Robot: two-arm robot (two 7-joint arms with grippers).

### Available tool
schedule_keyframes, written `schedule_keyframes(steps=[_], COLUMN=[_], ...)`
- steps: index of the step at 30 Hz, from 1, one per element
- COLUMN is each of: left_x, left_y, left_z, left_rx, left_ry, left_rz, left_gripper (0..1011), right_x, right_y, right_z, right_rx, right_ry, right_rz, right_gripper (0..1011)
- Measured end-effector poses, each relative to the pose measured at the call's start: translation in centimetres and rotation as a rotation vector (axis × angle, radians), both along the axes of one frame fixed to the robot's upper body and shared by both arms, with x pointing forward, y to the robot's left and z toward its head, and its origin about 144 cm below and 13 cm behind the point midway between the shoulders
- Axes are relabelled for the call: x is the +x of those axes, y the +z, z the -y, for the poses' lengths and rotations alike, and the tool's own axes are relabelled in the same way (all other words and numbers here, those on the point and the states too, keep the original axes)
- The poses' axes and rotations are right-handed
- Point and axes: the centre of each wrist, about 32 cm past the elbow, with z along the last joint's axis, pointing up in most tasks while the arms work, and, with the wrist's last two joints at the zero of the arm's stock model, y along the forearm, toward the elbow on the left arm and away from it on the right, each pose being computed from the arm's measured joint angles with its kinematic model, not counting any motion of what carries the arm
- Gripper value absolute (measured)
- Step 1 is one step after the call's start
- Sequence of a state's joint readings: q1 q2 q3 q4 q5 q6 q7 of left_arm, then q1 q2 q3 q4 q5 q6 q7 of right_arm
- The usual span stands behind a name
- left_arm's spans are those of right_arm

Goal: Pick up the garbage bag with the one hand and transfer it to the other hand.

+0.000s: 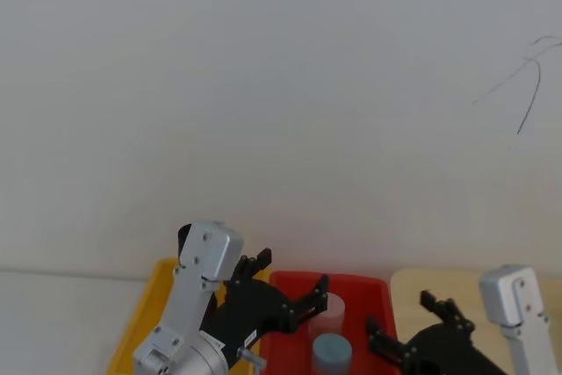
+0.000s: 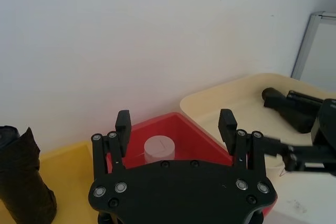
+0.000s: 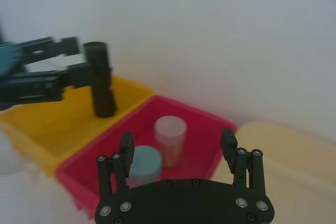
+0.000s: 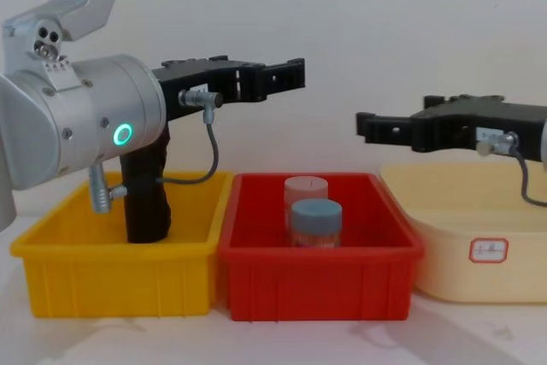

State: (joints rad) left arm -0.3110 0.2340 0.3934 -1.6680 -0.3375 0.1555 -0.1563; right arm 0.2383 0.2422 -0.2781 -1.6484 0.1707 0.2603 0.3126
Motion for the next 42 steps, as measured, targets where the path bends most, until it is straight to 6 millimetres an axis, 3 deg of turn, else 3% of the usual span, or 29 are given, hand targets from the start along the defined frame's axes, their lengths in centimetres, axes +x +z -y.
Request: schedule_keyframes(steps=[17,42], left_x=[-0.1,-0.1], left_y=[-0.1,-0.1], left_z=[-0.1,-0.1], left_rx=[0.001,0.002], left_ry=[0.007,0.009], left_rz=[-0.002,-0.002], left_gripper=[1002,1001], right_x=[0.5,2.7], right_y=[-0.3,-1.8], right_z=[-1.5,-2.4], right_rx=[-0.084,-0.133], right_ry=[0.174,0.176], right_rz=[-0.075,-0.125], right_gripper=[999,1000])
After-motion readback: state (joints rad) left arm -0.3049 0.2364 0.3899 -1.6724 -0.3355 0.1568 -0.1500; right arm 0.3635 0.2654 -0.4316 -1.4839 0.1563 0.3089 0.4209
